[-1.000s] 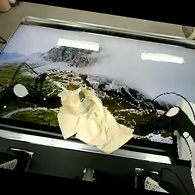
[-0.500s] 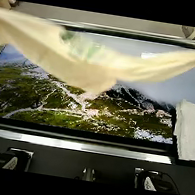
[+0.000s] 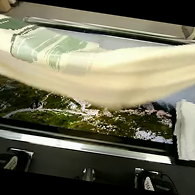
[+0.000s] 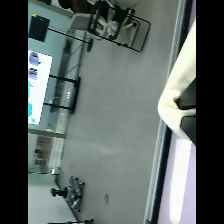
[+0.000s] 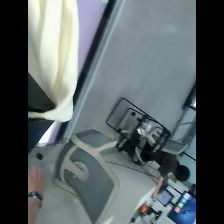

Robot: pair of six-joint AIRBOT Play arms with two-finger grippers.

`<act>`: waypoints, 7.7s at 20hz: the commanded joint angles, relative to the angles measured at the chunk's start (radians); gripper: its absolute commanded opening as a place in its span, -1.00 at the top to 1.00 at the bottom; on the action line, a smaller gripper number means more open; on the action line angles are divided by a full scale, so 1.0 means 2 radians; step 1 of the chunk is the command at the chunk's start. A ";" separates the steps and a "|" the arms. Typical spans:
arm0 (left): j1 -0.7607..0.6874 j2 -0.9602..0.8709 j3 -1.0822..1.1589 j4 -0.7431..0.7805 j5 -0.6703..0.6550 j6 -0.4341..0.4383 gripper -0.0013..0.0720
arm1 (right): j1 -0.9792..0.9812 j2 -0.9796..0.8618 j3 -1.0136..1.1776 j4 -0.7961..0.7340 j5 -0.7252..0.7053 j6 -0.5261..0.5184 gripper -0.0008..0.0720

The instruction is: Fold the shirts.

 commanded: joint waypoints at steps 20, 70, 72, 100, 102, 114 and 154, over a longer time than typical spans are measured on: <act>-0.068 -0.239 -0.341 -0.091 0.181 0.023 0.87 | 0.000 -0.177 -0.433 0.162 0.004 -0.016 -0.82; -0.064 -0.041 0.117 -0.090 0.109 0.083 0.88 | 0.153 0.049 -0.039 0.048 0.035 0.128 0.94; -0.064 -0.052 0.117 -0.085 0.039 0.083 0.88 | 0.153 0.026 -0.040 0.046 0.152 0.126 0.94; -0.064 -0.253 -0.336 -0.176 0.049 0.090 0.87 | 0.153 -0.175 -0.497 0.056 -0.055 0.059 0.31; -0.064 -0.253 -0.336 -0.176 0.049 0.090 0.87 | 0.153 -0.175 -0.497 0.055 -0.045 0.058 0.74; -0.064 -0.253 -0.336 -0.151 0.043 0.091 0.87 | 0.152 -0.170 -0.497 0.025 0.000 0.054 0.08; 0.002 -0.066 0.122 -0.100 0.162 -0.019 0.88 | 0.153 0.052 0.061 -0.105 0.045 0.108 0.94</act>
